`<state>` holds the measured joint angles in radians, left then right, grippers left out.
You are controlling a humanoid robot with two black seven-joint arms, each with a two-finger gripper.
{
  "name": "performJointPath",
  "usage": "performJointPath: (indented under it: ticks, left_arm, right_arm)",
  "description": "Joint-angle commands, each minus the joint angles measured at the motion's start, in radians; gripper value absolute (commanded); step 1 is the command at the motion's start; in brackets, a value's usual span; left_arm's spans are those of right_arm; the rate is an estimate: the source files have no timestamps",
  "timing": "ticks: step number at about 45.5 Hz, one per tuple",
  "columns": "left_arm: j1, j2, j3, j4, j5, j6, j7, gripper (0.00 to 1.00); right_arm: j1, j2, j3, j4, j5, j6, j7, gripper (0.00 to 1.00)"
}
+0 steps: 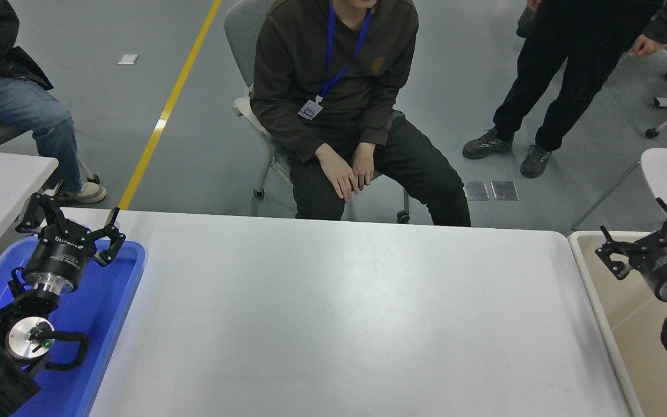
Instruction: Clean the table surface
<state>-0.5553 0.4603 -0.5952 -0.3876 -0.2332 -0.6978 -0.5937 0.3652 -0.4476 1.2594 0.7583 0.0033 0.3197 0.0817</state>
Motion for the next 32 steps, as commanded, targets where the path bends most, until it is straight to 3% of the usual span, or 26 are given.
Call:
performJointPath:
  ticks: [1, 23, 32]
  left_arm:
    - [0.0, 0.0, 0.0, -0.001, 0.0, 0.0, 0.0, 1.0]
    - [0.0, 0.0, 0.0, 0.001, 0.0, 0.0, 0.0, 1.0]
    - [0.0, 0.0, -0.002, -0.001, 0.0, 0.0, 0.0, 1.0]
  right_arm:
    - [-0.06, 0.112, 0.092, 0.141, -0.175, 0.024, 0.012, 1.0]
    - [-0.055, 0.188, 0.08, 0.098, -0.21, -0.004, 0.205, 1.0]
    - [-0.042, 0.21, 0.051, 0.078, -0.426, -0.122, 0.248, 1.0]
